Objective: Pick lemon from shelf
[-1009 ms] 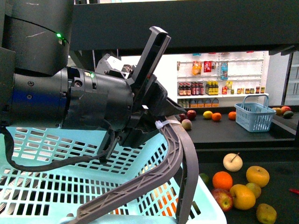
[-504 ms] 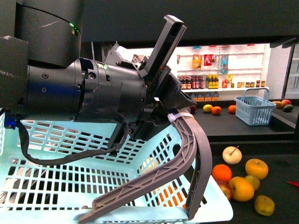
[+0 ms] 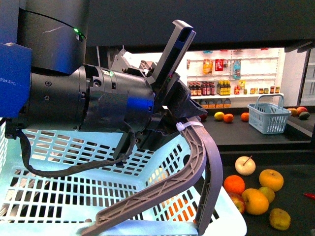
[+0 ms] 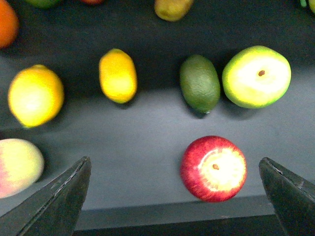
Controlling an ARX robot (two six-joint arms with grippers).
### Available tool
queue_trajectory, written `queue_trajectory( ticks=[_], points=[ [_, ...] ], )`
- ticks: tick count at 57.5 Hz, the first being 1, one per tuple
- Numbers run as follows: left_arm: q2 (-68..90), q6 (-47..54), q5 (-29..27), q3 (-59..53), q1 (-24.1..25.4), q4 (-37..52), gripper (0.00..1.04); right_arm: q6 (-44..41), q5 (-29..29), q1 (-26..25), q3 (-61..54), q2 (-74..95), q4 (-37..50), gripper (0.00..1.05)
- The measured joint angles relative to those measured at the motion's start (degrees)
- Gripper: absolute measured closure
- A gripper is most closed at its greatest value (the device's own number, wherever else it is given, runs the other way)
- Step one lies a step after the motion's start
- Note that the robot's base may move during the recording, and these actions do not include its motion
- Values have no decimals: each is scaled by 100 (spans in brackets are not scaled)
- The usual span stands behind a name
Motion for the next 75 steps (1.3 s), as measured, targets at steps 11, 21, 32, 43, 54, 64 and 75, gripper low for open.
queue_trajectory(
  ticks=[11,21,32,43,54,64,75],
  points=[
    [0,0,-4,2,0,-2,95,-79,131,337,1403,1237,-313,2],
    [0,2,-17,2,2,-2,95,-76,90,503,2129,2026,-424,2],
    [0,-2,-9,2,0,-2,95,-39,31,656,2719,2658,-527,2],
    [0,0,-11,2,0,-2,95,7,7,734,3281,3016,-603,2],
    [0,0,-13,2,0,0,95,42,125,782,3869,3418,-826,2],
    [0,0,-11,2,0,-2,95,94,149,791,4205,3764,-907,2],
    [0,0,-11,2,0,-2,95,155,157,815,4452,4006,-901,6]
  ],
)
